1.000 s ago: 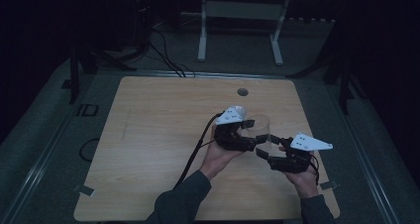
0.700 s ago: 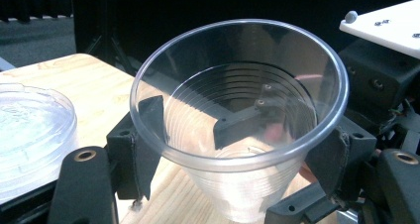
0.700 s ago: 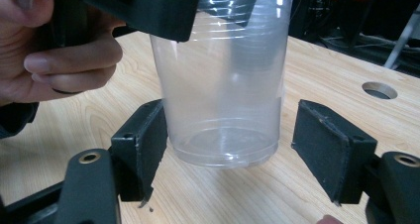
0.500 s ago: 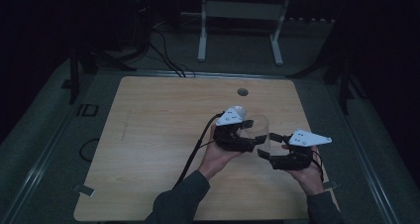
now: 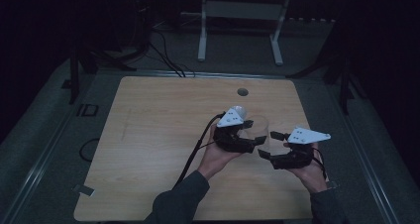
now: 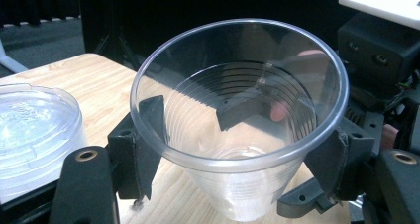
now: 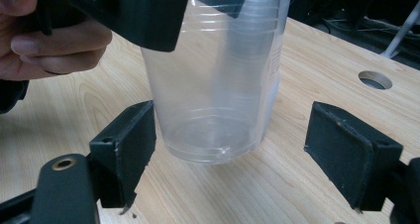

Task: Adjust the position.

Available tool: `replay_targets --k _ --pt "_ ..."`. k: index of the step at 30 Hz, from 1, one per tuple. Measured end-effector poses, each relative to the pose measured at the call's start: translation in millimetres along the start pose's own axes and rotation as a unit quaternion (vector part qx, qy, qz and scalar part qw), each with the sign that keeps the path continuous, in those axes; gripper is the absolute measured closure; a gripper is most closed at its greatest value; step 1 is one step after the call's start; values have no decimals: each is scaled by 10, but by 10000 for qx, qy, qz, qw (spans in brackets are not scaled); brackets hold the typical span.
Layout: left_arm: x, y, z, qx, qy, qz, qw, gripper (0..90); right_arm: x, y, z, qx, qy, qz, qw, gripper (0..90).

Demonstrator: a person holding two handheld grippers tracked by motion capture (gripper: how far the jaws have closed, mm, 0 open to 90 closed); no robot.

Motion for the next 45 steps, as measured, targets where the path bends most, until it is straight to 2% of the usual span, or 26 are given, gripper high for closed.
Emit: replay_targets --k 6,9,14,20,24,30,37,45 --pt "23 -25 29 -115 -182 -67 9997 298 -27 -18 -26 -65 81 -58 9999 204" --pt "36 -37 37 -168 -322 -138 9992 298 -40 -35 -30 -87 131 -70 9999 239" --pt "58 -45 32 -205 -427 -186 9987 298 -68 -74 -19 -157 173 -116 9997 264" --pt "84 -51 22 -180 -508 -190 9984 290 -90 -108 -8 -158 189 -153 9996 370" --pt "91 -50 10 -135 -446 -151 9988 271 -98 -111 -11 -86 175 -146 9997 406" --pt "104 -48 -31 33 -247 -40 9997 243 -102 -119 -26 104 75 -91 9999 411" --pt "119 -38 -67 292 -46 41 9996 240 -123 -138 -39 288 -59 -92 9995 411" --pt "126 -29 -87 422 7 53 9991 247 -149 -158 -33 386 -154 -147 9990 411"
Point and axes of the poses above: each handheld gripper's, and its own axes: y roughly backward along the jaws, z roughly out of its underside, x roughly to its right, the point moved 10 cm from there along -y, roughly forward along the jaws, and after that the axes turned 6 degrees about y, right-handed, at the moved point
